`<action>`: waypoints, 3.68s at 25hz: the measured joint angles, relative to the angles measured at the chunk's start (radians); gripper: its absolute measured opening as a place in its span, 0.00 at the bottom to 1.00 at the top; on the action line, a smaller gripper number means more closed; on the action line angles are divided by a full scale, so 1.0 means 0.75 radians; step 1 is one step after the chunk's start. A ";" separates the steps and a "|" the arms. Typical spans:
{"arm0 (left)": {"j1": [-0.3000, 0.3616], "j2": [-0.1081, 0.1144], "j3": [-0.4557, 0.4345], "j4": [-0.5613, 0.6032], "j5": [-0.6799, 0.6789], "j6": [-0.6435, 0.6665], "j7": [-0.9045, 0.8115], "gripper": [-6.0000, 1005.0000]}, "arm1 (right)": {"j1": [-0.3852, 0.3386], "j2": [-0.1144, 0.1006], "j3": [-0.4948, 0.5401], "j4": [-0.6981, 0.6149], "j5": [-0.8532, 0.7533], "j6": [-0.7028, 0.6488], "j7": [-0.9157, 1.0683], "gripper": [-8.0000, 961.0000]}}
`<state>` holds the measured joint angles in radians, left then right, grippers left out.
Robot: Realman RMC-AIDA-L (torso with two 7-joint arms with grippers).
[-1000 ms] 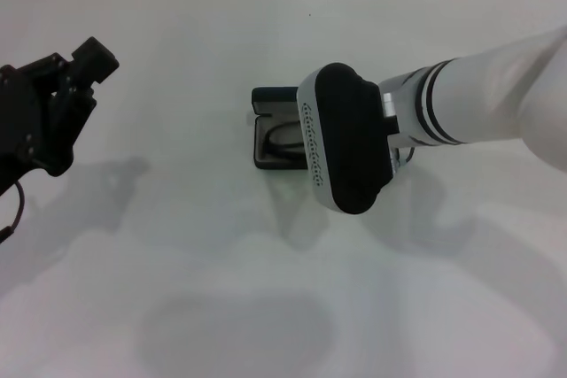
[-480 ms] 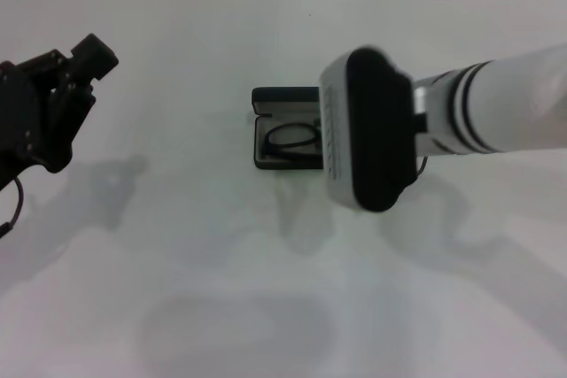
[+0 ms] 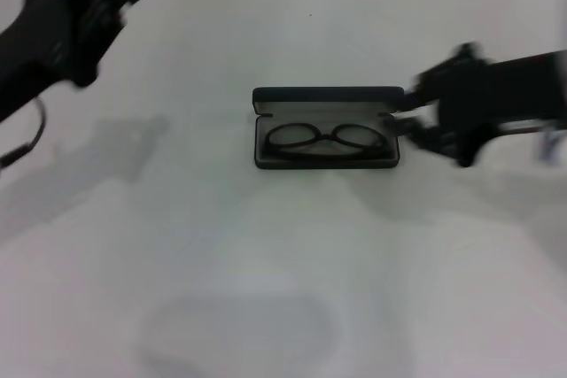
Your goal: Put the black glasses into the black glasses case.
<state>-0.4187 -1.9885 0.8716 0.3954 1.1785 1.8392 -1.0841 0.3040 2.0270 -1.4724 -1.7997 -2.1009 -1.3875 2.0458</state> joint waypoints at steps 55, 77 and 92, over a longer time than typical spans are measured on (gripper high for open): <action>-0.584 -0.134 0.251 0.023 0.918 -1.027 -0.514 0.28 | -0.109 -0.011 1.239 1.139 0.350 -0.480 -0.639 0.21; -0.546 -0.138 0.319 0.015 0.906 -0.919 -0.502 0.31 | -0.109 -0.009 1.238 1.158 0.360 -0.495 -0.648 0.21; -0.482 -0.142 0.376 0.086 0.786 -0.707 -0.430 0.33 | -0.106 -0.009 1.246 1.161 0.363 -0.571 -0.676 0.22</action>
<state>-0.7799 -2.0949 1.1533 0.4598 1.7683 1.3091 -1.4068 0.2247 2.0201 -0.5379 -0.9292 -1.8283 -1.8158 1.5391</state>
